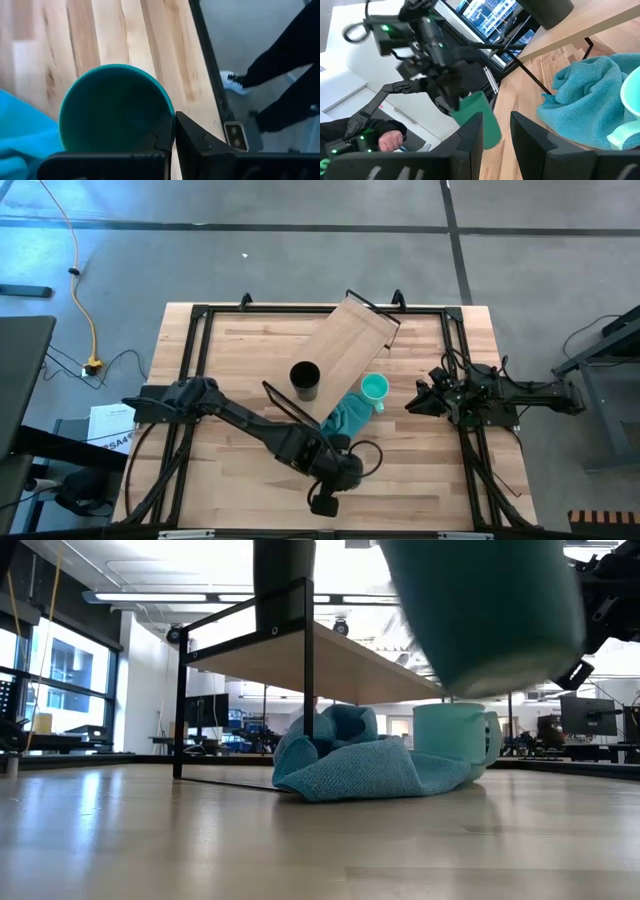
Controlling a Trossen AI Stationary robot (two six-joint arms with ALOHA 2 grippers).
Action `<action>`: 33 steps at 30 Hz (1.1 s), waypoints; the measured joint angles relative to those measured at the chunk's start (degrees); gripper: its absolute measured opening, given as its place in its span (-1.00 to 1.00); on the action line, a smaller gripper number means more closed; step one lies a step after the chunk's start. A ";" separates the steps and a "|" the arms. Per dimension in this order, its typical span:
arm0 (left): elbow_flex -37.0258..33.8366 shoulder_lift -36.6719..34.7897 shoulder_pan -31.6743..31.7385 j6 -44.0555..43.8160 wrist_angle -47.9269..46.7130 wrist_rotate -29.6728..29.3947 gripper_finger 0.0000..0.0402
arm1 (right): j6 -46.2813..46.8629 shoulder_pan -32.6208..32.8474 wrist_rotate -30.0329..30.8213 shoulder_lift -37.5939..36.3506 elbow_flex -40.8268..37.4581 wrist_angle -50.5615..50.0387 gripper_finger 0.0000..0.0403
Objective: Stack small to large cups/mugs on shelf
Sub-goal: Put the green cup on the shelf
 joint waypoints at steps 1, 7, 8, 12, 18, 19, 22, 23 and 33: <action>1.16 0.01 0.09 0.00 -0.22 -0.21 -1.00 | 0.00 -0.02 0.02 0.00 0.00 0.00 -0.56; 8.10 -0.01 1.10 0.99 -0.58 -2.00 -1.00 | -0.02 -0.01 0.02 0.00 0.00 -0.01 -0.56; 9.24 -0.01 1.15 1.23 -0.55 -2.42 -1.00 | -0.02 0.00 0.01 0.00 0.00 0.00 -0.56; 13.46 -0.04 2.06 2.41 -0.53 -3.65 -1.00 | -0.02 0.00 0.02 0.00 0.00 -0.02 -0.56; 13.69 -1.32 3.97 3.29 1.67 -5.31 -1.00 | -0.02 -0.01 0.00 0.00 0.00 0.03 -0.56; 13.75 -1.45 4.30 3.65 1.47 -5.61 -1.00 | 0.00 -0.01 0.00 0.00 -0.03 0.17 -0.56; 13.65 -2.38 5.28 4.51 -0.30 -6.03 -1.00 | 0.09 0.00 0.11 0.04 -0.07 0.28 -0.56; 13.70 -2.55 5.56 4.65 -0.30 -6.13 -1.00 | 0.13 -0.02 0.27 0.04 -0.07 0.41 -0.56; 13.67 -6.92 8.51 10.52 -2.16 -7.10 -1.00 | 0.02 -0.02 4.78 0.06 -0.07 0.34 -0.56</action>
